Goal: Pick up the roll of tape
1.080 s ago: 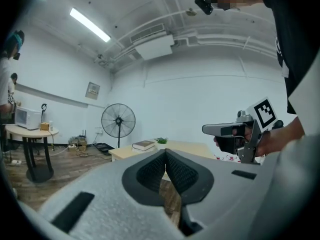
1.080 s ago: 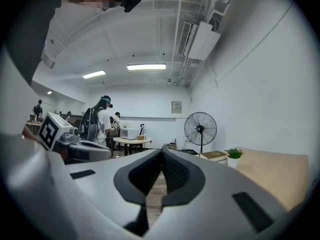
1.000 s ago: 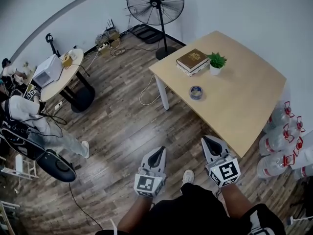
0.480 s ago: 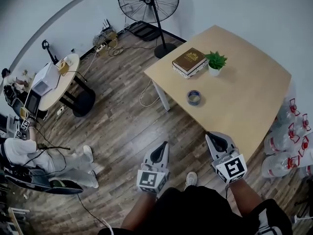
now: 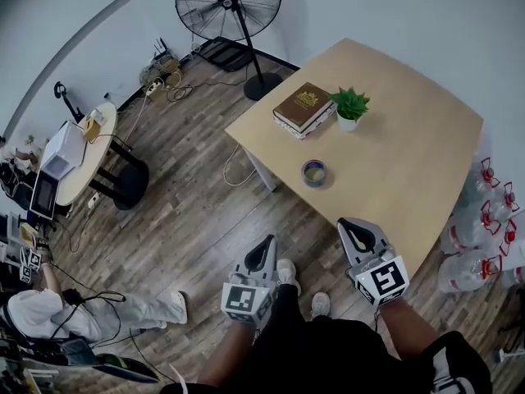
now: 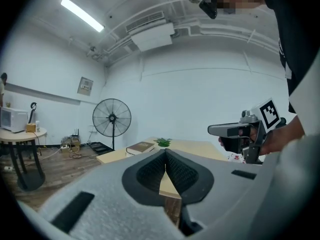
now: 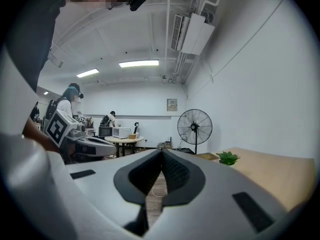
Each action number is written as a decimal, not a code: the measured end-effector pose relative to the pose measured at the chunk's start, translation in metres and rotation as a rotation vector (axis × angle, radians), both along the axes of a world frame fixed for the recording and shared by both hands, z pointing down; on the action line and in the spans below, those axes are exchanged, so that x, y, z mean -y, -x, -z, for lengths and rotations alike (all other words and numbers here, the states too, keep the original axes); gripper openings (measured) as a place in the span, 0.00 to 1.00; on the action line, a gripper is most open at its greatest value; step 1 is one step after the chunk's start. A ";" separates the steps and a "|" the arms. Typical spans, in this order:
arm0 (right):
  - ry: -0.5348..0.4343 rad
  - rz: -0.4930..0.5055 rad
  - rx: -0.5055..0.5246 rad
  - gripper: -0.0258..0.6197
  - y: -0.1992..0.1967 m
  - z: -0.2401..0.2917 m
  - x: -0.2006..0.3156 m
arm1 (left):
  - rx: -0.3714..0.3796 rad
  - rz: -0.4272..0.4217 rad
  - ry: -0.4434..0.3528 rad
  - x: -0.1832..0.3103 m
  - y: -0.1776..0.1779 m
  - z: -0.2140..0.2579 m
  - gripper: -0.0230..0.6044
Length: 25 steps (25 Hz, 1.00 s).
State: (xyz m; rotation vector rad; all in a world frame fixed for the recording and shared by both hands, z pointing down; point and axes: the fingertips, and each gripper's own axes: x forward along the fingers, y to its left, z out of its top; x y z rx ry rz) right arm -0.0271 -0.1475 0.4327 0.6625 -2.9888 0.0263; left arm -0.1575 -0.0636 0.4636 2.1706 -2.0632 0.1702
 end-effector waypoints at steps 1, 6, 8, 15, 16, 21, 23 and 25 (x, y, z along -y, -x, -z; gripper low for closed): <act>0.001 -0.010 -0.001 0.03 0.003 0.000 0.006 | -0.002 -0.008 0.001 0.006 0.004 -0.001 0.04; -0.001 -0.062 -0.010 0.03 0.024 0.001 0.039 | -0.023 -0.047 0.003 0.043 0.025 -0.002 0.04; -0.003 -0.085 -0.010 0.03 0.035 0.004 0.055 | -0.020 -0.083 -0.005 0.063 0.034 -0.002 0.04; -0.015 -0.181 -0.009 0.03 0.068 0.012 0.104 | -0.025 -0.202 -0.002 0.126 0.065 0.001 0.04; -0.016 -0.193 -0.012 0.03 0.072 0.011 0.110 | -0.022 -0.221 -0.004 0.134 0.069 0.001 0.04; -0.010 -0.263 -0.019 0.03 0.090 0.008 0.134 | -0.036 -0.289 0.007 0.163 0.089 -0.005 0.04; -0.013 -0.287 -0.016 0.03 0.096 0.008 0.141 | -0.032 -0.313 0.004 0.172 0.095 -0.008 0.04; -0.013 -0.304 -0.017 0.03 0.099 0.008 0.146 | -0.020 -0.324 0.000 0.178 0.098 -0.011 0.04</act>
